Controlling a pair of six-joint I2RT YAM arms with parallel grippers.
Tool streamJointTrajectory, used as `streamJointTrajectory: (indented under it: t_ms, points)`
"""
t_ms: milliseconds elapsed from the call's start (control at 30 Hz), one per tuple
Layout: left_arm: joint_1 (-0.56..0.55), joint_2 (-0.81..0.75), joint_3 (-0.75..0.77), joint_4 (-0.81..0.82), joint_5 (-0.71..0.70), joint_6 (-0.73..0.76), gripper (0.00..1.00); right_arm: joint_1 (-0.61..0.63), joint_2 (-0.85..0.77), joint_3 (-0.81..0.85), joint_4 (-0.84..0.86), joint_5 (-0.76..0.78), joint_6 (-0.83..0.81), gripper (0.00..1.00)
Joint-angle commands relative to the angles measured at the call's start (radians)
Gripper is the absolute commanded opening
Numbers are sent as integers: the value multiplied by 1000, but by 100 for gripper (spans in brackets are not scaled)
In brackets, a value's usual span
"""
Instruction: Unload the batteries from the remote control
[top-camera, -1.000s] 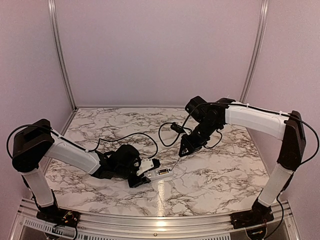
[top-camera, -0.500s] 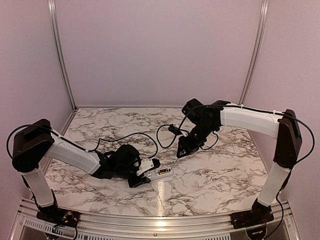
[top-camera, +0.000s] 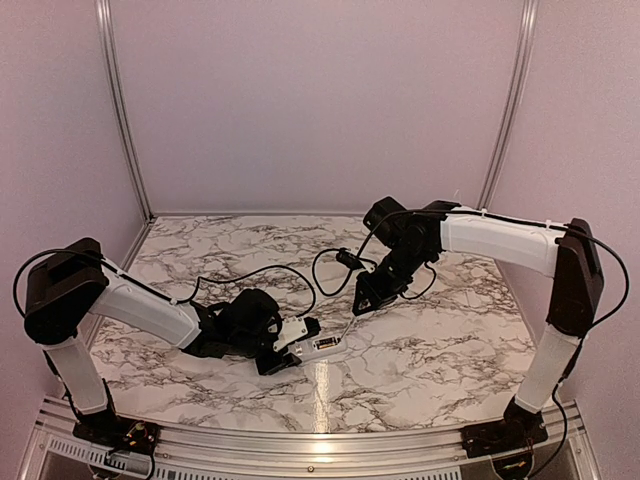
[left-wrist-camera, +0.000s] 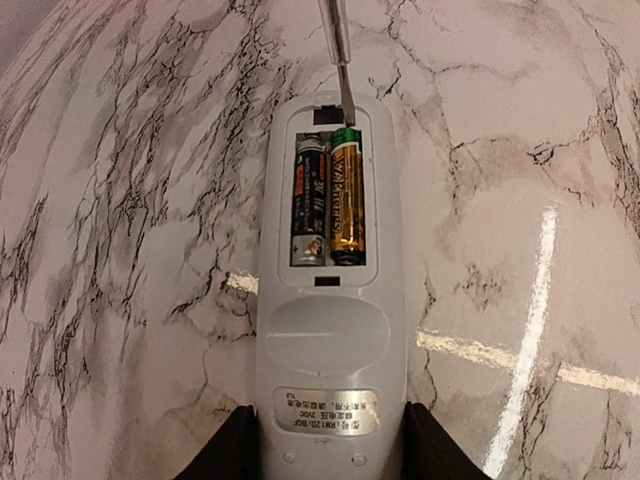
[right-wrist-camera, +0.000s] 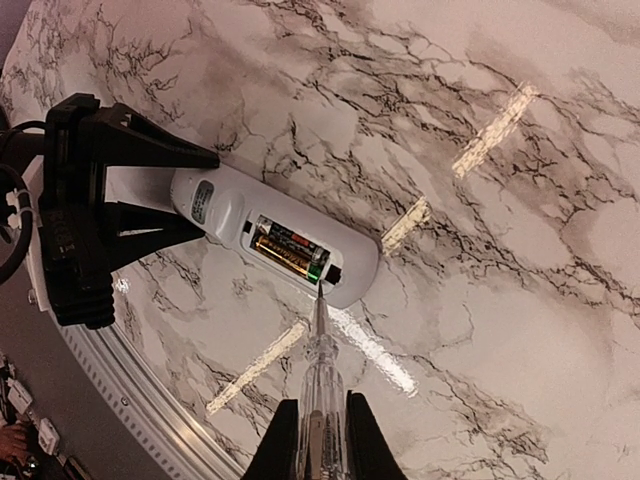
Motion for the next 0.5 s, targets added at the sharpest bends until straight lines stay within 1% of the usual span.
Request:
streamJointTrajectory:
  t_ms: [0,467]
  points:
    - [4,19,6,-12,-29,4,47,9,21,25,33,-18,-5,0]
    - [4,26,12,-18,-29,-2,47,10,13,-13,60,-69,10,0]
